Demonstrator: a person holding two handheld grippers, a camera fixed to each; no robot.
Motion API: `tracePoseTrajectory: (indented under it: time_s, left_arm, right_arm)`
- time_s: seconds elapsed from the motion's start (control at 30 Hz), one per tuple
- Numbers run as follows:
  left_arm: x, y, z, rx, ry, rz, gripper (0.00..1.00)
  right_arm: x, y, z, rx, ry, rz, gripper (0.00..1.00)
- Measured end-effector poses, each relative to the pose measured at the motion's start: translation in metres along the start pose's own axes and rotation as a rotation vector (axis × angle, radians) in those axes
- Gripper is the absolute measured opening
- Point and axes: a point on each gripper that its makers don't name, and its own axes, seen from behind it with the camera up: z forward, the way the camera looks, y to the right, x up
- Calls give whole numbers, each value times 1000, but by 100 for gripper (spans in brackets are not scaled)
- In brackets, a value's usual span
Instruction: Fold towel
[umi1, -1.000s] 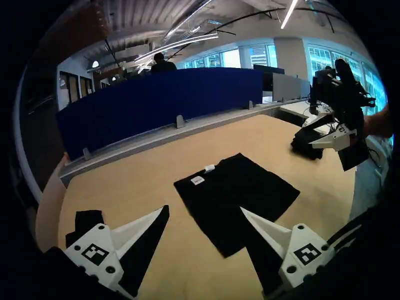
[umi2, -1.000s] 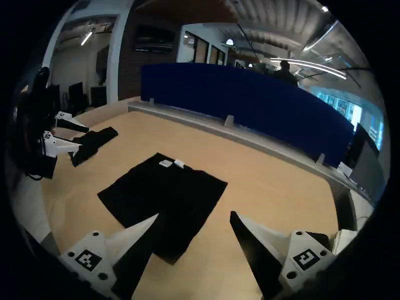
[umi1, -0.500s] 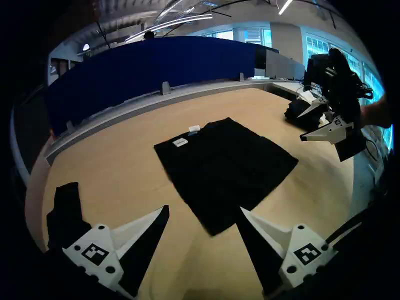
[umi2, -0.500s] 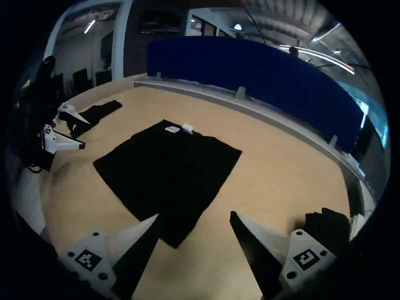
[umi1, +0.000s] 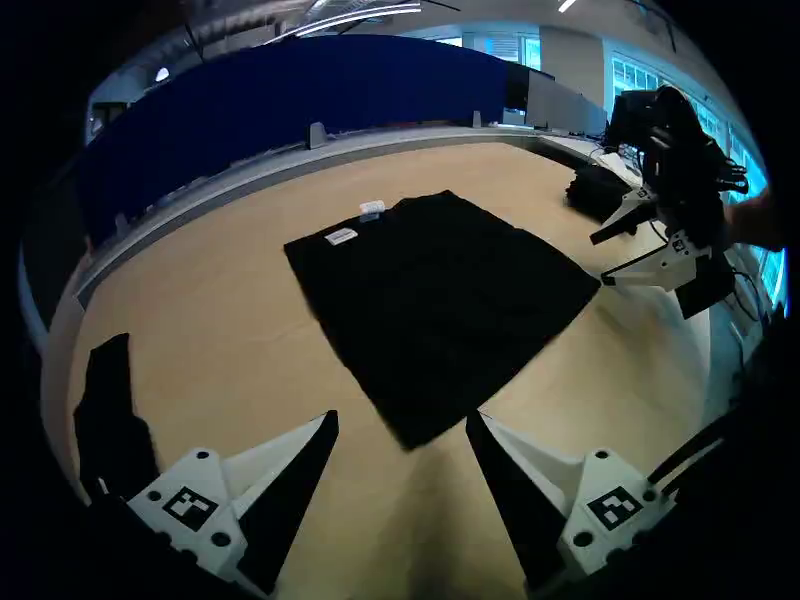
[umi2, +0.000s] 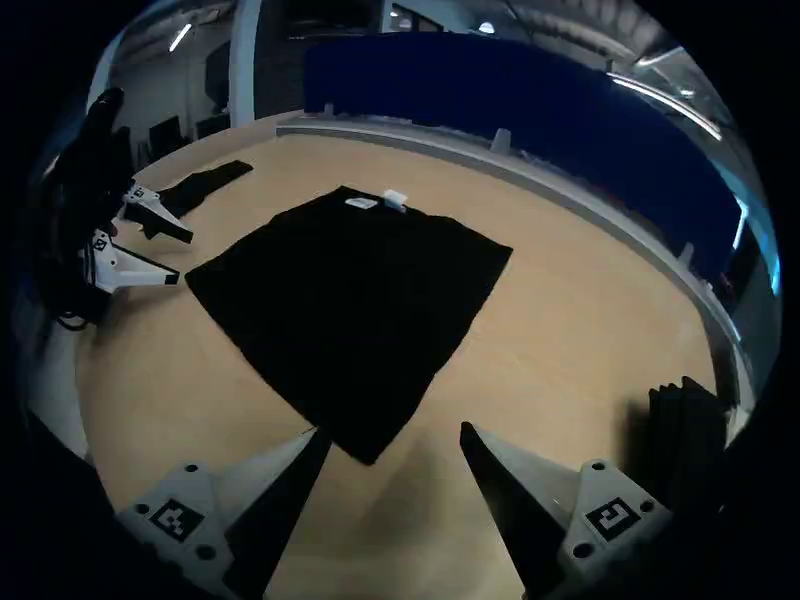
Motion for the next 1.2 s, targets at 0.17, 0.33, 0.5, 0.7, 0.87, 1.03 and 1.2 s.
tracePoseTrajectory:
  time_s: [0.17, 0.33, 0.5, 0.7, 0.87, 1.03, 1.2]
  left_arm:
    - [-4, 1, 7, -1, -21, 15, 94]
    - [-9, 7, 13, -16, -38, 28, 94]
    - [-16, 12, 15, -34, -67, 20, 94]
    - [-22, 14, 19, -31, -95, 16, 94]
    - [-22, 13, 21, -25, -105, 7, 94]
    - [-22, 13, 20, -24, -112, 8, 91]
    - [-21, 16, 21, -30, -125, 15, 76]
  right_arm:
    - [-3, 0, 3, -2, -8, 3, 100]
    - [-9, 1, 6, -3, -23, 9, 100]
    - [-15, -1, 8, -2, -35, 12, 100]
    - [-19, -6, 11, 11, -45, 16, 98]
    - [-19, -8, 12, 16, -40, 20, 96]
    - [-20, -11, 12, 32, -40, 28, 90]
    - [-20, -16, 11, 52, -39, 28, 77]
